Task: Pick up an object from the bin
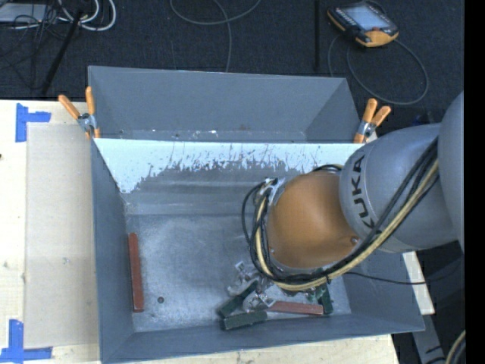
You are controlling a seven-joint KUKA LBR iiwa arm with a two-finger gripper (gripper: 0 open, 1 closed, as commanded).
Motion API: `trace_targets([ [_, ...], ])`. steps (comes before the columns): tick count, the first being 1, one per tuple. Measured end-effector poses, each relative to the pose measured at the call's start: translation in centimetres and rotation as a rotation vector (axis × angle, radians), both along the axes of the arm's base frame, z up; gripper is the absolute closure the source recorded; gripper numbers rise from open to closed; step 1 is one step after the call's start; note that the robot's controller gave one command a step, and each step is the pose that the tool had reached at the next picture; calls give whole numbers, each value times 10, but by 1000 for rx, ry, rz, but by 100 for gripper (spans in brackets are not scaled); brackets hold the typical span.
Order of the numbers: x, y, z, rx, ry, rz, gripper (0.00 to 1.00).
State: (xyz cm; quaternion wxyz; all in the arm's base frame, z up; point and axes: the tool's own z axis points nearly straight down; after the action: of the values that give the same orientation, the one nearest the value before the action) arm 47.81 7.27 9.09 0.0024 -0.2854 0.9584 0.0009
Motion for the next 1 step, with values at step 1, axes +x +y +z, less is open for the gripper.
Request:
trace_targets([
  [1, 0, 0, 13, -2, 3, 0, 100],
])
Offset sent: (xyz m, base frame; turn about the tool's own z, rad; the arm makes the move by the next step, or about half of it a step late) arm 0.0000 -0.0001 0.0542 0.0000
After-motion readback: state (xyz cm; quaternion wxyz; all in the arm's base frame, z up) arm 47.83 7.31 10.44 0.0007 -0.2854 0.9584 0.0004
